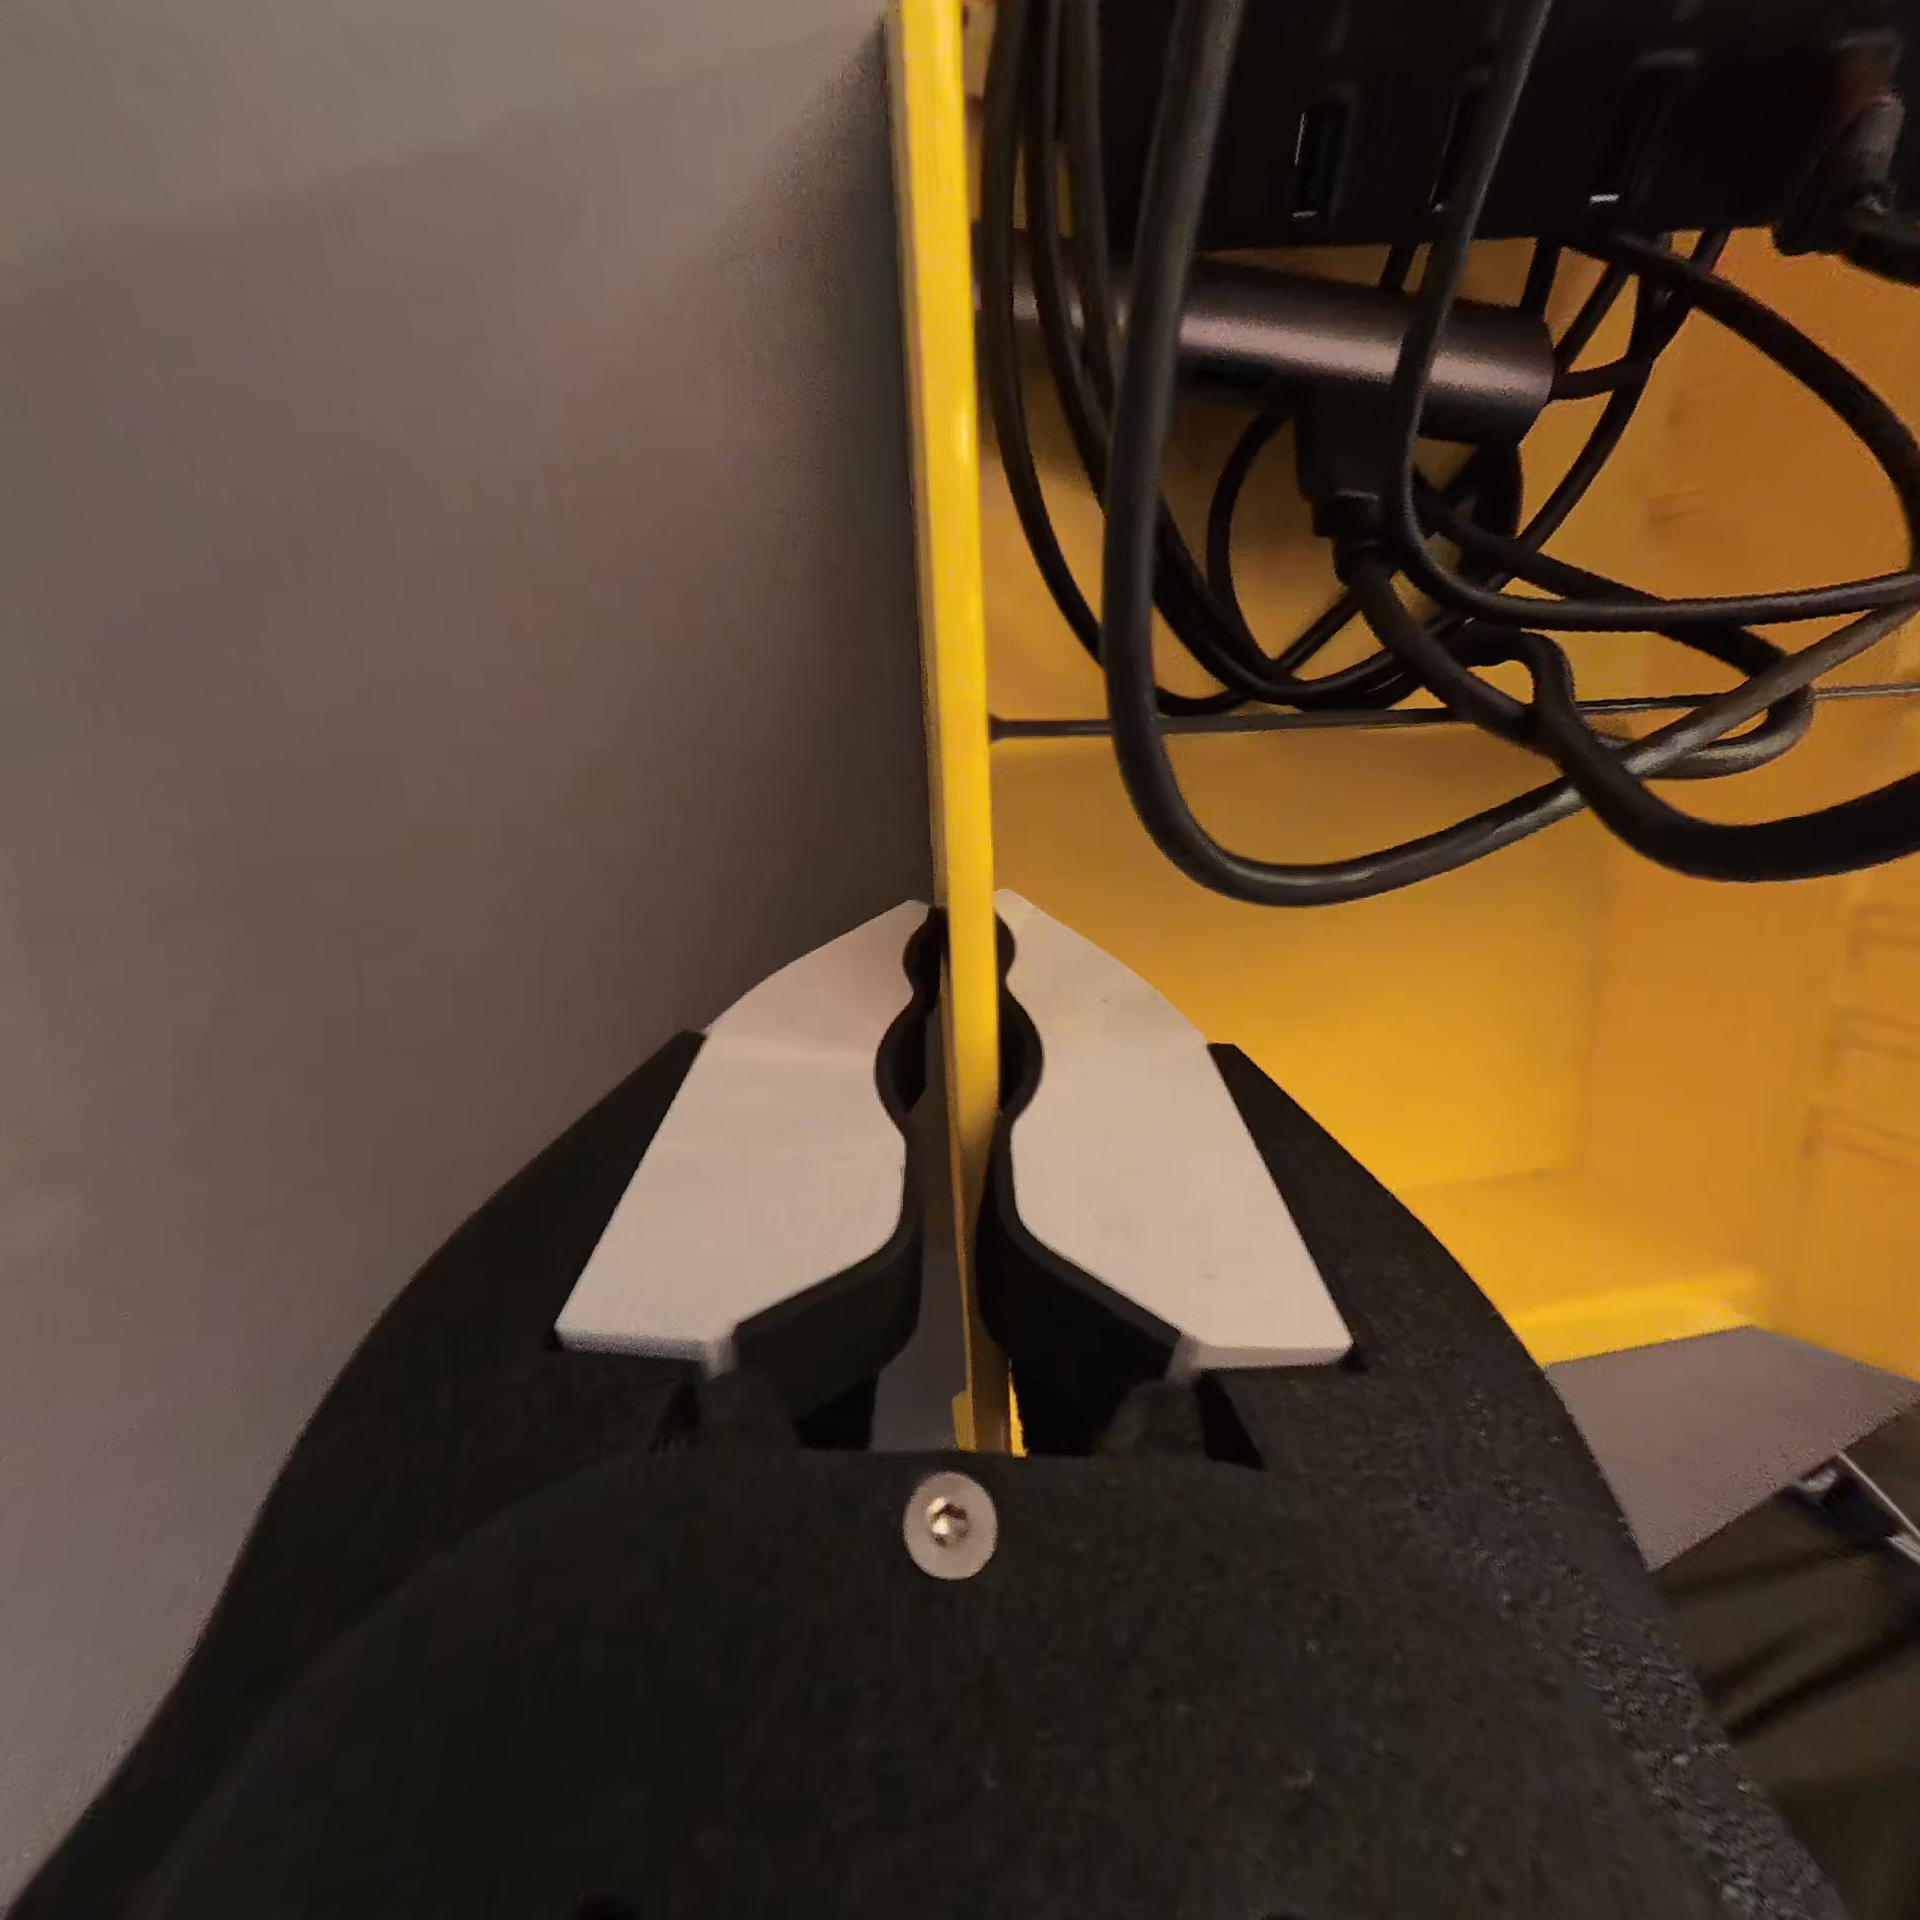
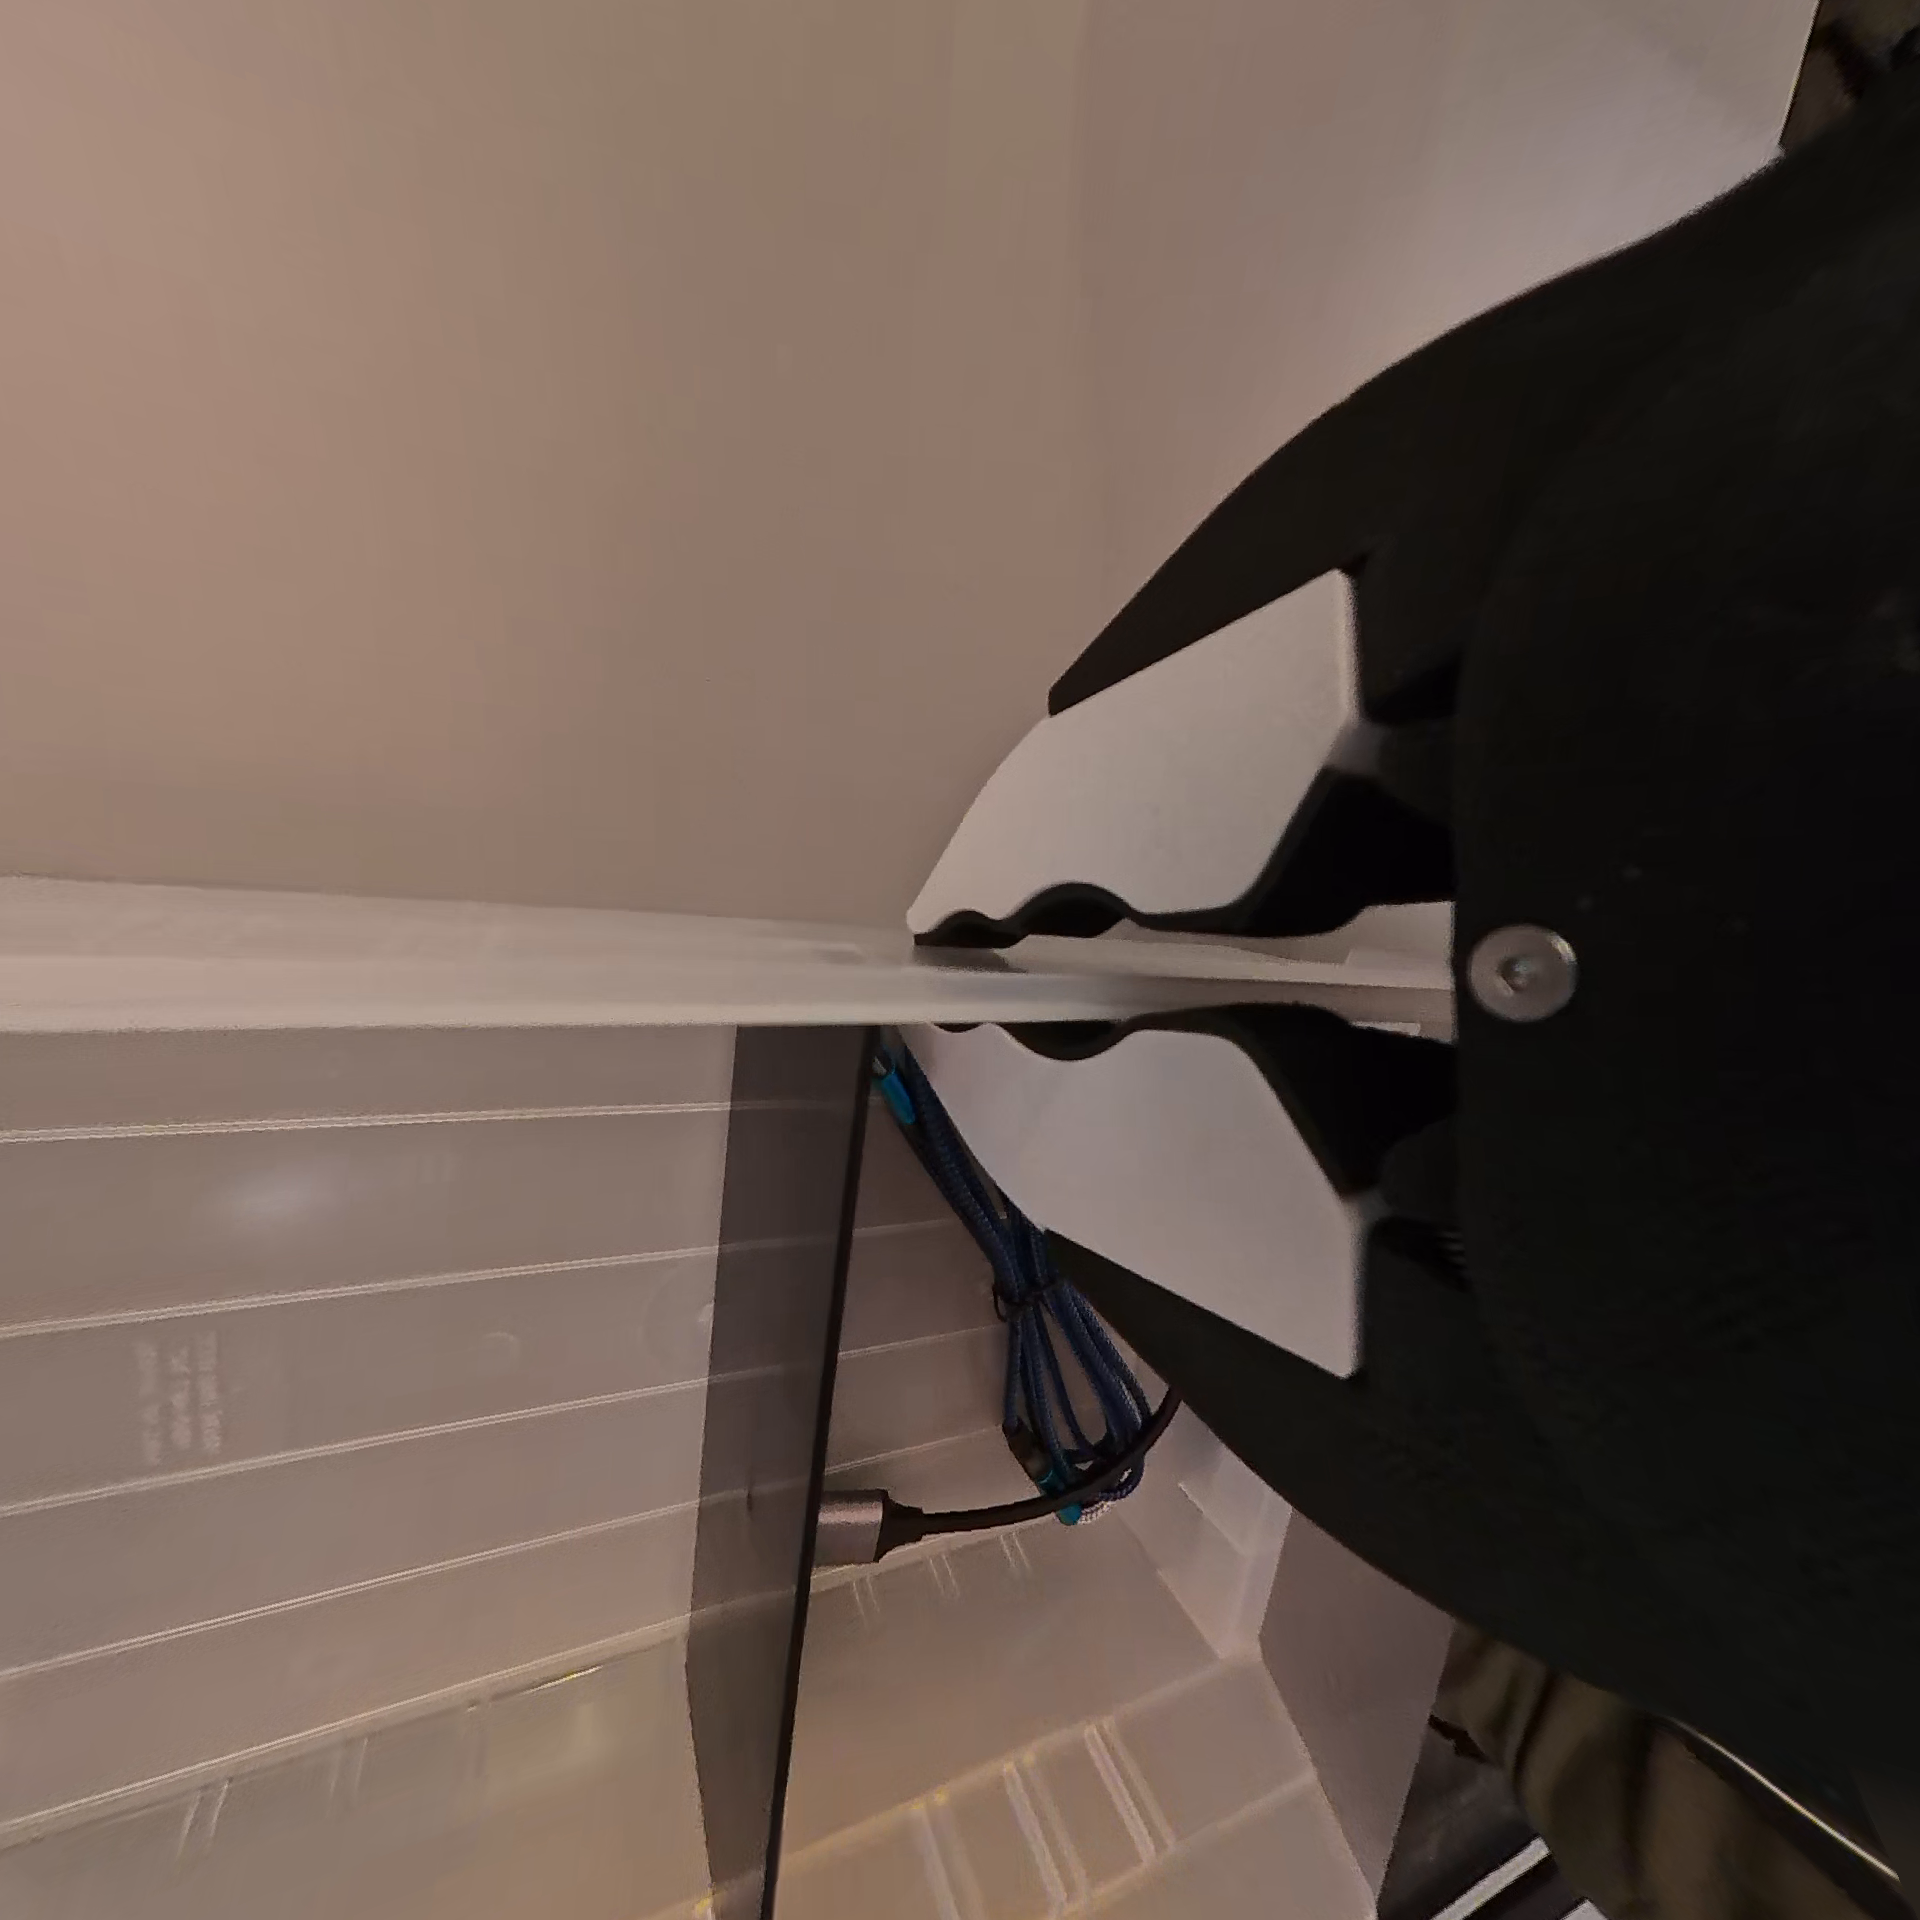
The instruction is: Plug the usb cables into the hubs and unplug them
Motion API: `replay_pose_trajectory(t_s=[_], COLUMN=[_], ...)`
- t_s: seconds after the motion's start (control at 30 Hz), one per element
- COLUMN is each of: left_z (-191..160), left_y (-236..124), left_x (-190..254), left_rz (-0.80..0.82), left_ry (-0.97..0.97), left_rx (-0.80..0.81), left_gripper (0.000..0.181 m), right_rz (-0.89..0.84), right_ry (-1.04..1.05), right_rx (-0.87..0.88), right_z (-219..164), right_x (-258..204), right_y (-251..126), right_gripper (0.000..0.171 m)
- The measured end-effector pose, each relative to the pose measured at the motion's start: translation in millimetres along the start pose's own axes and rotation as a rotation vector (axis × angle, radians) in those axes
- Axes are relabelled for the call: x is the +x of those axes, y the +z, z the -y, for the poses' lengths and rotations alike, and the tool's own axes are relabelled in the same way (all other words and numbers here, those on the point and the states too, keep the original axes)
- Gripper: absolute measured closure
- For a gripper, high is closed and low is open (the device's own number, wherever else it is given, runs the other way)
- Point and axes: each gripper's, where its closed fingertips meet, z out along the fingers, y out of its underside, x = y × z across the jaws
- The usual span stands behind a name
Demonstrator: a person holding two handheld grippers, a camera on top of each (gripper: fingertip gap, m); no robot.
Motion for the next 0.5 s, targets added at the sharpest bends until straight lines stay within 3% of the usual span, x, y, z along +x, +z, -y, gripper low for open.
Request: replay_pose_trajectory(t_s=[0.3, 0.5], left_z=[-52.5, -45.9], left_y=[-25.0, -25.0], left_x=[-36.1, -44.8], left_rz=[0.048, 0.004], left_ry=[0.045, 0.001], left_rx=[-0.195, -0.055], left_gripper=[0.176, 0.177], right_rz=[-0.05, -0.067], right_ry=[-0.083, -0.09], right_rx=[-0.067, -0.06], right_z=[-6.7, -9.3], right_x=[-17.0, -30.3], right_y=[4.2, 7.6], right_gripper=[0.164, 0.164])
